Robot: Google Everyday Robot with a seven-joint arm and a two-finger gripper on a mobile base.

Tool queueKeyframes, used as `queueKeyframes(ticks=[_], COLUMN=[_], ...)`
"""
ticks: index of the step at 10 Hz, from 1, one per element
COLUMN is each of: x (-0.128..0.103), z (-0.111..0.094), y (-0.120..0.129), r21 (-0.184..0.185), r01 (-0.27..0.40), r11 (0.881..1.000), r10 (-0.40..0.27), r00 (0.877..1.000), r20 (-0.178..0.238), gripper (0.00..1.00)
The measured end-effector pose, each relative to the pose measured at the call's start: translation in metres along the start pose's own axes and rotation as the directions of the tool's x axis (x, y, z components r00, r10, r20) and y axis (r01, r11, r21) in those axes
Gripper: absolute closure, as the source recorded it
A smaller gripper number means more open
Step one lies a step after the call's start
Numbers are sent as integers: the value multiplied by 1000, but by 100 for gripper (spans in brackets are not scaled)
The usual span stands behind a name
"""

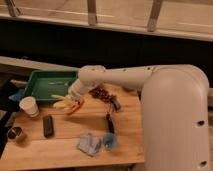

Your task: Place banana in table surface

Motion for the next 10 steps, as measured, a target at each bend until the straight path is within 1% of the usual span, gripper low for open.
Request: queueKeyframes(ticks=[1,2,3,4,5,8,9,10], x=[25,42,58,65,69,70,70,71], z=[3,5,12,16,19,18,19,20], y=[2,1,-4,-4,-4,-6,-6,-6], r21=[-6,-6,-2,-2,-2,0,-2,-6], r01=[-58,-116,-192,-232,-258,-262,-259,-263], r11=[998,993,981,973,966,965,966,965], r10=[57,116,192,232,258,261,258,261], r00=[998,992,980,970,964,963,963,961], r20=[-31,-44,-58,-66,-73,-71,-75,-85], gripper=[99,94,85,82,81,82,88,89])
